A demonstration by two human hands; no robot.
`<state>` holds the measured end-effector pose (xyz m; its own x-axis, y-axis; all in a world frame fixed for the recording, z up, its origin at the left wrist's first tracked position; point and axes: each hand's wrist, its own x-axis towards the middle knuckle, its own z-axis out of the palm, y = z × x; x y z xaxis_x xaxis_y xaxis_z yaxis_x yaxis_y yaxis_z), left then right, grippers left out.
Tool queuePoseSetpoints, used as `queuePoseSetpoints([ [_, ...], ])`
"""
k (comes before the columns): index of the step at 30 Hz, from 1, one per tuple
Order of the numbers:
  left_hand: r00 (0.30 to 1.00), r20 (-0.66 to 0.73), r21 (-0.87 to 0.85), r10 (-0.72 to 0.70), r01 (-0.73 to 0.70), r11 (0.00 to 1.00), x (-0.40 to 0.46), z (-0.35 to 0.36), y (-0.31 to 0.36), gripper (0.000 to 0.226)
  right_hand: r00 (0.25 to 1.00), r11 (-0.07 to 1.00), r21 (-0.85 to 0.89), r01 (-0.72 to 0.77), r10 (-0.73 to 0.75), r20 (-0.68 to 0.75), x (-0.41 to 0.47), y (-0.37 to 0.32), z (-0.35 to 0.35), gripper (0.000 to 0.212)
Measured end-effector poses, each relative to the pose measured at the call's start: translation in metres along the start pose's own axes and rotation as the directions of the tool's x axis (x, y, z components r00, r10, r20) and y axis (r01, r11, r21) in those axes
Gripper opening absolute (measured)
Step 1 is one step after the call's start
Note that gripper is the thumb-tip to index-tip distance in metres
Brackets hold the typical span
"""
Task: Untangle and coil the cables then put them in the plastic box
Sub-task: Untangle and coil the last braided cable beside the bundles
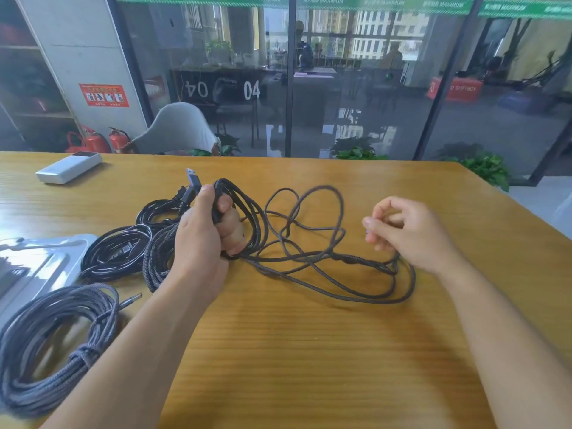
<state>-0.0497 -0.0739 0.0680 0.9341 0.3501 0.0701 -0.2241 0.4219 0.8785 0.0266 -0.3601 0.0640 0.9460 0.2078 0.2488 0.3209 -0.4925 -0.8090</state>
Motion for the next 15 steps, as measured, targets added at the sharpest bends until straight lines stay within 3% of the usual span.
queuePoseSetpoints([
  [2, 1.000, 0.000, -0.026, 0.009, -0.009, 1.000, 0.002, -0.003, 0.003, 0.044, 0.972, 0.997, -0.054, 0.052, -0.038, 0.232, -0.002, -0.001, -0.008, 0.010],
  [4, 1.000, -0.008, -0.039, 0.024, -0.024, 0.999, 0.005, -0.007, 0.005, 0.044, 0.900, 0.972, -0.218, 0.088, 0.016, 0.436, -0.004, 0.007, -0.009, 0.023],
  [5, 0.999, -0.014, -0.041, 0.032, -0.033, 0.999, 0.006, -0.008, 0.006, 0.044, 0.869, 0.937, -0.328, 0.121, 0.059, 0.491, -0.005, 0.013, -0.006, 0.029],
  [7, 0.999, -0.028, -0.035, 0.046, -0.047, 0.998, 0.007, -0.009, 0.007, 0.044, 0.883, 0.874, -0.449, 0.187, 0.051, 0.466, -0.004, 0.021, 0.004, 0.025],
  [9, 0.997, -0.052, -0.019, 0.061, -0.062, 0.998, 0.008, -0.010, 0.009, 0.043, 0.930, 0.913, -0.356, 0.201, -0.065, 0.361, -0.001, 0.026, 0.009, 0.019],
  [12, 0.992, -0.081, 0.002, 0.094, -0.094, 0.996, 0.009, -0.015, 0.013, 0.042, 0.967, 0.993, 0.027, 0.118, -0.121, 0.223, 0.004, 0.023, 0.001, 0.006],
  [15, 0.990, -0.100, 0.013, 0.096, -0.095, 0.995, 0.008, -0.013, 0.012, 0.042, 0.989, 0.969, 0.244, 0.042, -0.075, 0.127, 0.005, 0.017, -0.010, 0.024],
])
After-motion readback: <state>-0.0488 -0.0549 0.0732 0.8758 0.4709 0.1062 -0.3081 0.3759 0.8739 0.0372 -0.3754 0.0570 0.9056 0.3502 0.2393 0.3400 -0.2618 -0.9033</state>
